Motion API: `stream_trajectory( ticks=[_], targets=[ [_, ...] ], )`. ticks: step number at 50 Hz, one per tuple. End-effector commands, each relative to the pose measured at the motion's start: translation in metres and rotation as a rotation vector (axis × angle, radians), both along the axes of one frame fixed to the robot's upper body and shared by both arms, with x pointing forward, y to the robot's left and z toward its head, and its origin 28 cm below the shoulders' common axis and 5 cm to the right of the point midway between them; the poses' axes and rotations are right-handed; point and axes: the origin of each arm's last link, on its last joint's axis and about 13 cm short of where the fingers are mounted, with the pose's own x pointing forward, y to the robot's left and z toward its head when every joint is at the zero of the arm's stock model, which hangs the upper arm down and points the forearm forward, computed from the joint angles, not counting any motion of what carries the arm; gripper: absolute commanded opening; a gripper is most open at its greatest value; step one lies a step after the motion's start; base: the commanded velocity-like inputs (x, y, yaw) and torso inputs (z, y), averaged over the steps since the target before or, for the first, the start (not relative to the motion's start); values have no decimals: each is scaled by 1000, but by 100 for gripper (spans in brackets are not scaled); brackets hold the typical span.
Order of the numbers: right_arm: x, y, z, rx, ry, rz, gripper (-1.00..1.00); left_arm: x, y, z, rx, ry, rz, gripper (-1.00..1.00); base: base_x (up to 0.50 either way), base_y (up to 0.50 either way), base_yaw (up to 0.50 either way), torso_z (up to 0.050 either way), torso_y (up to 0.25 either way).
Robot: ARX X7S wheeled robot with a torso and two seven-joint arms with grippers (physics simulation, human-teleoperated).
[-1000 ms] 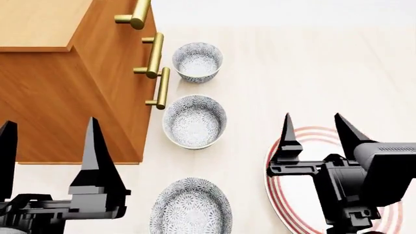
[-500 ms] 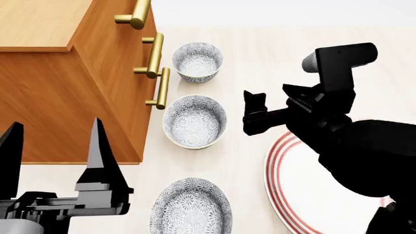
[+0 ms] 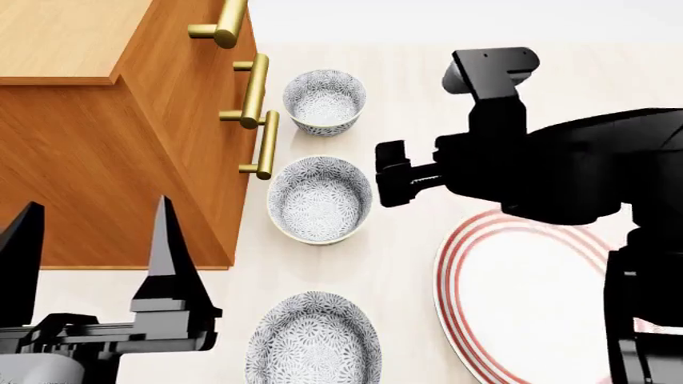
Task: Put the bowl in the middle on the plate.
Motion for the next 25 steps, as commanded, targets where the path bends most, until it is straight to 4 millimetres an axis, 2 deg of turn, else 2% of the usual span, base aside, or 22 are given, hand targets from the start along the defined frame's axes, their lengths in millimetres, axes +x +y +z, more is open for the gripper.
stream_trajectory(
  ticks=[1, 9, 25],
  targets=[
    [12, 12, 7, -47, 81, -5, 100, 1, 0, -1, 1, 7, 2, 100, 0, 0, 0, 0, 0],
    [20, 24, 6, -118, 58, -52, 100, 1, 0, -1, 6, 12, -5, 100, 0, 0, 0, 0, 0],
    [29, 49, 0, -172, 53, -5, 100, 1, 2, -1, -3, 12, -2, 100, 0, 0, 0, 0, 0]
  ],
)
